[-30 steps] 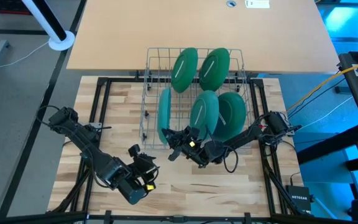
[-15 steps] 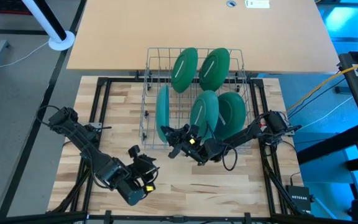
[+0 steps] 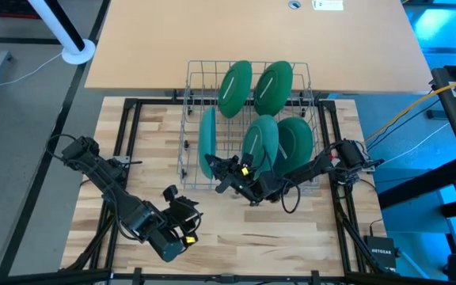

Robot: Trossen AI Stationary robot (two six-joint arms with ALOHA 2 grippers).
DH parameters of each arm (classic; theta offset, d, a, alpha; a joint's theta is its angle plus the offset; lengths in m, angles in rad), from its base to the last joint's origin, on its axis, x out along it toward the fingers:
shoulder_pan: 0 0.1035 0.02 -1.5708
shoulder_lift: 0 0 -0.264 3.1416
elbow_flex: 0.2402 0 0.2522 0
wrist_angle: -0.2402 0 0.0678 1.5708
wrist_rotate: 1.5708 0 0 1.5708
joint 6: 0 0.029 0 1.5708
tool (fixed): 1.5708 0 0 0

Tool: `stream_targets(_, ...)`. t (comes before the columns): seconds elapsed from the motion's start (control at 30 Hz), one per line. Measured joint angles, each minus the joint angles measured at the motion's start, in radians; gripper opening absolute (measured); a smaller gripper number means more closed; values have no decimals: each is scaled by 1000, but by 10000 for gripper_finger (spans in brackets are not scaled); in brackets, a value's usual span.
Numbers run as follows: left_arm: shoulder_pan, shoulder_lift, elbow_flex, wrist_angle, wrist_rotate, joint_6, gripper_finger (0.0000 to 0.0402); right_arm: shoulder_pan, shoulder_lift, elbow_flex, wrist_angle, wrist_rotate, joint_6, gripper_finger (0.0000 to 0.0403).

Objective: Sort dishes
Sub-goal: Put the blue plate into the dish rack

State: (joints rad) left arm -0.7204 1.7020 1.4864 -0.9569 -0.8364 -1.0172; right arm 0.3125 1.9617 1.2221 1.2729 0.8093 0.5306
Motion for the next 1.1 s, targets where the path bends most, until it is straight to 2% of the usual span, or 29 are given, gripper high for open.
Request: stream_targets(1.1,0,-1,0,6,-13,-5,155,-1,0,0,-20,-16,-19,26)
